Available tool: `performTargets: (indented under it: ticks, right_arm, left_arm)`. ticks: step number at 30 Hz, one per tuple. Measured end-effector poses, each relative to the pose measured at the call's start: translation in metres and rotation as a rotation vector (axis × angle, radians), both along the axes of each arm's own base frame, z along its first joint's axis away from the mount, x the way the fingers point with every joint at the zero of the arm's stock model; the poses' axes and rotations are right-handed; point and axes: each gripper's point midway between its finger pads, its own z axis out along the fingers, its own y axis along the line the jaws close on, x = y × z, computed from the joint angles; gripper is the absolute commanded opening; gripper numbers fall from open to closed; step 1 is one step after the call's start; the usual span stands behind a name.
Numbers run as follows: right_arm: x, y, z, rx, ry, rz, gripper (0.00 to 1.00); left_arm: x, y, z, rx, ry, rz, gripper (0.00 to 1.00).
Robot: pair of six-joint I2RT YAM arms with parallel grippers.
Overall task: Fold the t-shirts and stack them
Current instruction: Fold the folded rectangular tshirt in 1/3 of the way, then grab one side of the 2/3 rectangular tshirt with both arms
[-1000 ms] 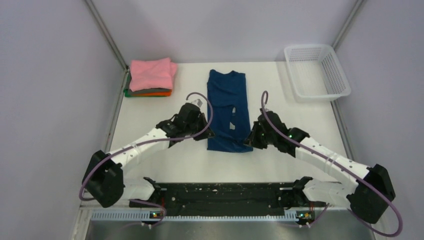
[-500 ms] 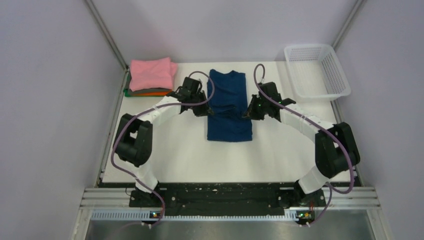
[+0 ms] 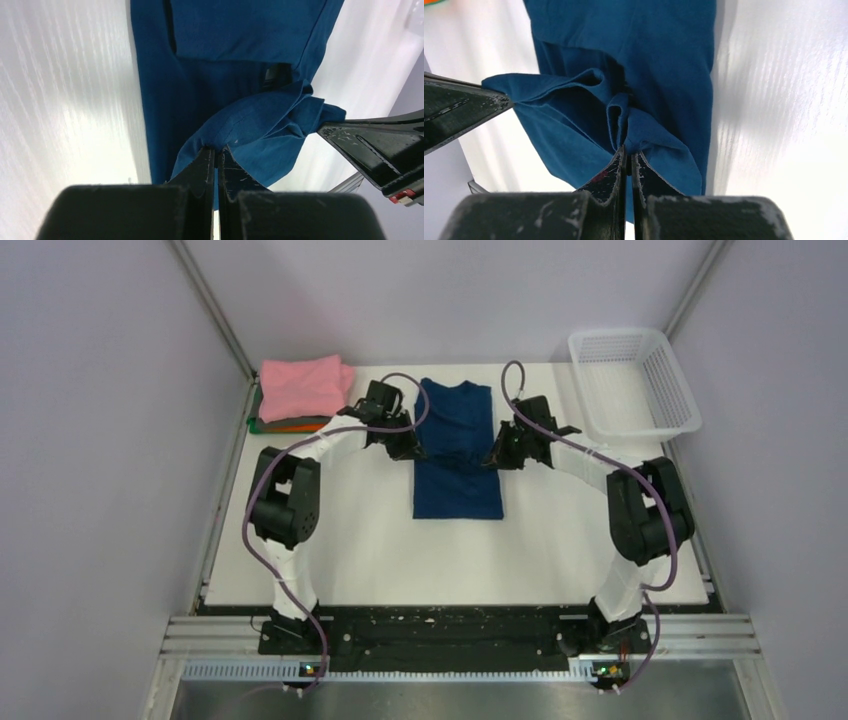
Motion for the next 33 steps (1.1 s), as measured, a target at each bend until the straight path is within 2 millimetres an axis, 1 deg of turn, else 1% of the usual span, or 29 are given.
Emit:
performTargets:
  ticks: [1,2,3,4,5,6,7,8,10,12,15,17,18,21,25,27,28,30,31,33]
  right_arm:
    - [0.001,-0.001,-0.002,0.000,0.004,-0.003,0.06]
    - [0.002,-0.003,-0.005,0.000,0.010,-0.007,0.11]
    - [0.004,-0.004,-0.008,-0.001,0.016,-0.011,0.20]
    - [0.006,-0.005,-0.010,0.001,0.019,-0.013,0.34]
    - [0.010,-0.005,-0.012,0.003,0.021,-0.017,0.51]
    - [0.014,-0.006,-0.014,0.002,0.020,-0.018,0.63]
    - [0.018,-0.006,-0.015,0.007,0.019,-0.025,0.72]
    - [0.022,-0.007,-0.016,0.008,0.018,-0.025,0.79]
    - [0.029,-0.007,-0.013,0.013,0.006,-0.027,0.85]
    - [0.034,-0.007,-0.009,0.020,-0.016,-0.023,0.87]
    - [0.034,-0.006,-0.007,0.019,-0.027,-0.016,0.87]
    - [0.032,-0.007,-0.007,0.018,-0.033,-0.011,0.87]
    - [0.027,-0.008,-0.008,0.019,-0.031,-0.006,0.87]
    - [0.007,-0.013,-0.011,0.015,-0.012,0.007,0.87]
    - [-0.029,-0.023,-0.018,0.006,0.030,0.018,0.85]
    - [-0.049,-0.029,-0.023,0.000,0.055,0.019,0.83]
    - [-0.061,-0.033,-0.025,-0.001,0.067,0.019,0.82]
    - [-0.075,-0.037,-0.028,-0.003,0.085,0.018,0.78]
    - [-0.080,-0.038,-0.030,-0.003,0.094,0.017,0.74]
    - [-0.090,-0.041,-0.036,-0.004,0.116,0.013,0.67]
  left_arm:
    - [0.002,-0.001,-0.001,-0.005,0.002,-0.003,0.04]
    - [0.004,-0.001,-0.001,-0.010,0.004,-0.006,0.12]
    - [0.006,-0.001,-0.003,-0.014,0.010,-0.008,0.23]
    - [0.009,-0.002,-0.004,-0.015,0.012,-0.013,0.37]
    - [0.011,-0.002,-0.006,-0.017,0.017,-0.014,0.55]
    - [0.014,-0.002,-0.008,-0.017,0.020,-0.014,0.67]
    - [0.016,-0.001,-0.009,-0.014,0.018,-0.020,0.79]
    - [0.018,-0.001,-0.010,-0.018,0.024,-0.015,0.88]
    - [0.024,0.000,-0.007,-0.023,0.025,-0.011,0.97]
    - [0.029,0.000,-0.002,-0.032,0.014,-0.009,0.99]
    - [0.031,-0.001,0.004,-0.049,0.001,-0.005,0.99]
    - [0.027,0.000,0.006,-0.060,-0.005,0.002,0.99]
    - [0.021,0.002,0.006,-0.062,0.001,0.005,0.99]
    - [-0.003,0.010,0.001,-0.056,0.030,0.012,0.99]
    - [-0.049,0.023,-0.012,-0.038,0.091,0.019,0.99]
    - [-0.078,0.028,-0.020,-0.025,0.125,0.016,0.98]
    - [-0.088,0.029,-0.023,-0.023,0.135,0.012,0.96]
    - [-0.109,0.029,-0.029,-0.024,0.152,0.003,0.90]
    - [-0.118,0.029,-0.033,-0.026,0.163,0.001,0.87]
    - [-0.128,0.027,-0.040,-0.026,0.180,-0.005,0.81]
